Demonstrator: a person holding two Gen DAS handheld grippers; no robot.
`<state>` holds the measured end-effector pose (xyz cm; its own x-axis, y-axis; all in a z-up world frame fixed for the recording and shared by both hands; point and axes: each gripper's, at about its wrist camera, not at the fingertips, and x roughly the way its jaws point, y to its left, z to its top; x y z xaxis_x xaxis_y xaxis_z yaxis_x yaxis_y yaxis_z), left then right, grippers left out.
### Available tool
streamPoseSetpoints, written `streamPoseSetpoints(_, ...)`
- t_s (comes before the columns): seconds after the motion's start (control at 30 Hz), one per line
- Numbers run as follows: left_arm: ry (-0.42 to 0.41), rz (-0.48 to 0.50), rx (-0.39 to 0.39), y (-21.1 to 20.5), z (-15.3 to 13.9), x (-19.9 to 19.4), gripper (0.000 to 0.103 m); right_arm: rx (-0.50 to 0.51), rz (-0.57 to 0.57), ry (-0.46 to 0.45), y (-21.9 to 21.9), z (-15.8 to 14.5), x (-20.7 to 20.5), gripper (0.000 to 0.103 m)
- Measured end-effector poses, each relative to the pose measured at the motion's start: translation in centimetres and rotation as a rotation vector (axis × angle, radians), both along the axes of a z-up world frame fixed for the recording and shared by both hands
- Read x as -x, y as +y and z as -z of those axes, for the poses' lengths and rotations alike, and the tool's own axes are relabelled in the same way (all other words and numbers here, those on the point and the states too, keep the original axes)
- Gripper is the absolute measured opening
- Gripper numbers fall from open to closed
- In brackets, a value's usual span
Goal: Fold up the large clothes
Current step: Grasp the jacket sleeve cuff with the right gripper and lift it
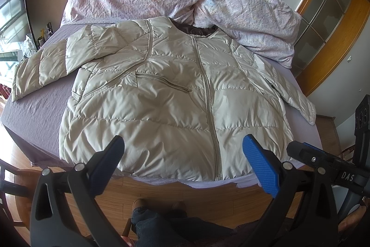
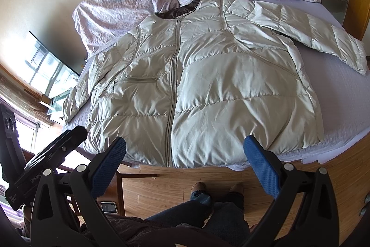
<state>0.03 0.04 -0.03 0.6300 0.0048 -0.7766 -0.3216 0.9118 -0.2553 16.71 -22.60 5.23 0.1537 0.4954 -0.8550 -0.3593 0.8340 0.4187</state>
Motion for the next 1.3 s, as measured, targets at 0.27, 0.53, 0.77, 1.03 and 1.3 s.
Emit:
streamPoseSetpoints(0.27,0.015,-0.034,-0.038,0.1,0.2,-1.7,0.101,0.042,0.167,0.031,-4.9,3.4,-6.5,0.102)
streamPoseSetpoints(0.53,0.042,-0.054,-0.056,-0.9,0.9,-4.6,0.101,0.154,0.421,0.046,-15.9,7.5,-16.1,0.102)
streamPoseSetpoints(0.77,0.072,-0.067,-0.054,-2.1,1.6,-6.4,0.101,0.238,0.635,0.089,-26.6,11.7,-23.3,0.092)
streamPoseSetpoints(1.03,0.082,-0.088,-0.040,-2.8,1.7,-7.3,0.101,0.217,0.795,0.181,-33.5,15.2,-26.2,0.083)
streamPoseSetpoints(1.3,0.093,-0.108,-0.019,-2.0,1.7,-7.6,0.101,0.132,0.789,0.216,-33.8,17.6,-27.3,0.045)
